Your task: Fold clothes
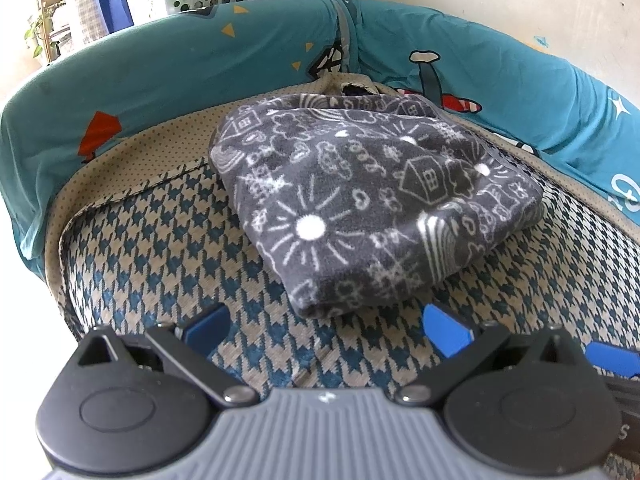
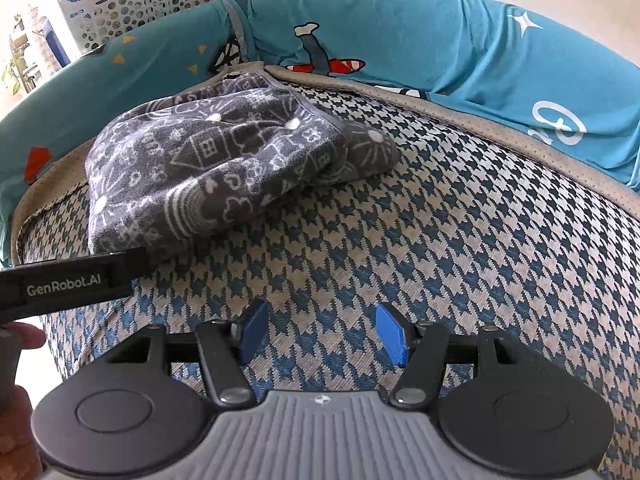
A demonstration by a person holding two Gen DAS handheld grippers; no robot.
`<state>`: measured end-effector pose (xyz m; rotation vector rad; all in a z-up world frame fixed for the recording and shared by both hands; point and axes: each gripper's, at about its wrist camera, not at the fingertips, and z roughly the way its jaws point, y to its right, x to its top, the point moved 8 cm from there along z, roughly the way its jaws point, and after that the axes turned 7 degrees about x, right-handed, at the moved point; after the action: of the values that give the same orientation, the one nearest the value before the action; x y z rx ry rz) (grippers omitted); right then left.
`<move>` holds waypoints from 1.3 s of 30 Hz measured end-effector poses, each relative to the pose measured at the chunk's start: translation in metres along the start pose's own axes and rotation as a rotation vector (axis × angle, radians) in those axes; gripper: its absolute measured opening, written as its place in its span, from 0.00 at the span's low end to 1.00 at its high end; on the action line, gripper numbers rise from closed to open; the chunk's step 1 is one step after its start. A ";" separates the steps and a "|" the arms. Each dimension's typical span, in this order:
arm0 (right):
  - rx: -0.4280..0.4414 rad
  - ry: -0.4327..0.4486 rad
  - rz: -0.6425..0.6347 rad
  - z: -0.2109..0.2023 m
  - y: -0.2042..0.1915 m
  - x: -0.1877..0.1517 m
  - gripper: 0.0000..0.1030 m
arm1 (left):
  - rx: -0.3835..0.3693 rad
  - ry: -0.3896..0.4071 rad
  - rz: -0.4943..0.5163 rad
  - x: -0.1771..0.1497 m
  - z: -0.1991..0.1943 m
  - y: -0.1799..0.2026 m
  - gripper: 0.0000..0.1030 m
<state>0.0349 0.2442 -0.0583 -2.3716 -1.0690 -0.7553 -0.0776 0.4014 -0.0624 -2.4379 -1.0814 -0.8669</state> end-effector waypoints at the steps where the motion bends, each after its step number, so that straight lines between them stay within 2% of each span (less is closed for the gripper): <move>1: 0.001 0.000 0.001 0.000 0.000 0.000 0.57 | 0.001 0.000 0.003 0.000 0.000 0.000 1.00; 39: 0.000 -0.009 0.000 0.000 0.001 -0.001 0.57 | 0.018 -0.010 0.030 -0.008 0.000 0.009 1.00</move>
<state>0.0345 0.2431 -0.0591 -2.3768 -1.0726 -0.7451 -0.0751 0.3915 -0.0677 -2.4399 -1.0492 -0.8331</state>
